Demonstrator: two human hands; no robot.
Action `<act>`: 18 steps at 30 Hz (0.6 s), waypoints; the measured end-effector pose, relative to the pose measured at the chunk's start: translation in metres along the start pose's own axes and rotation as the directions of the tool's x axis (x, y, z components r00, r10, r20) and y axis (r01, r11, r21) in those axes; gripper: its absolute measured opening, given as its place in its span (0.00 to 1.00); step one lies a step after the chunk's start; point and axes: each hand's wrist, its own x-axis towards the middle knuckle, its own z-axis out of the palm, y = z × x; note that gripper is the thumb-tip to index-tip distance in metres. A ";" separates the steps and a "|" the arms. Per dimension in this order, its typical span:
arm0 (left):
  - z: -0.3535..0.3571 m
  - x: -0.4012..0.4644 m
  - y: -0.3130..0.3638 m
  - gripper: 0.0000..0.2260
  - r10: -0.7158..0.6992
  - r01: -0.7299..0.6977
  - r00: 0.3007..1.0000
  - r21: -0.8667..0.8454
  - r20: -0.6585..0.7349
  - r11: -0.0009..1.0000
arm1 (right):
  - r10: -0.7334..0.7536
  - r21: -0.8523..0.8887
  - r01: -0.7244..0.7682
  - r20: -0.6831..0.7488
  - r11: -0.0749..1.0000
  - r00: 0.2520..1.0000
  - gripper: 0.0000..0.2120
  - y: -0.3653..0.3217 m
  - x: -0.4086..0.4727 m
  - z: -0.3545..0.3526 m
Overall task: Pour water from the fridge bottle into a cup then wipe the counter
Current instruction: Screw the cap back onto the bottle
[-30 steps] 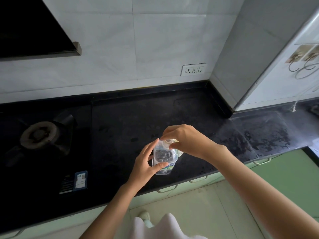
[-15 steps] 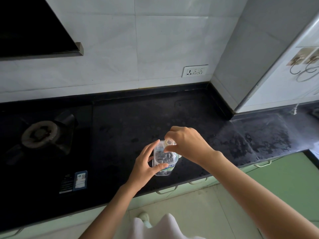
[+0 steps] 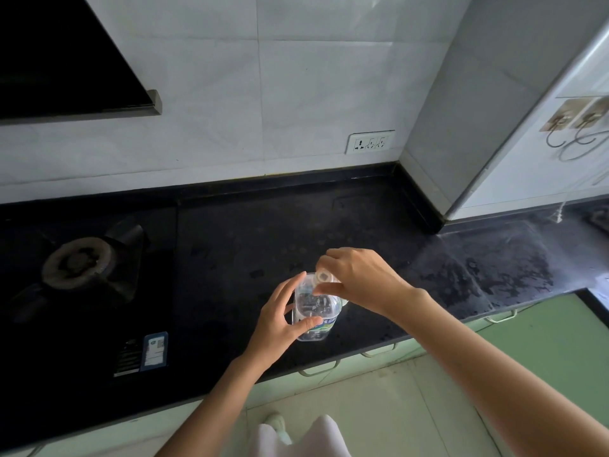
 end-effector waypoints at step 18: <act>0.002 -0.001 0.001 0.33 -0.004 0.004 1.000 0.012 0.030 1.000 | 0.055 0.093 -0.046 -0.100 0.995 0.993 0.22 0.000 -0.001 0.007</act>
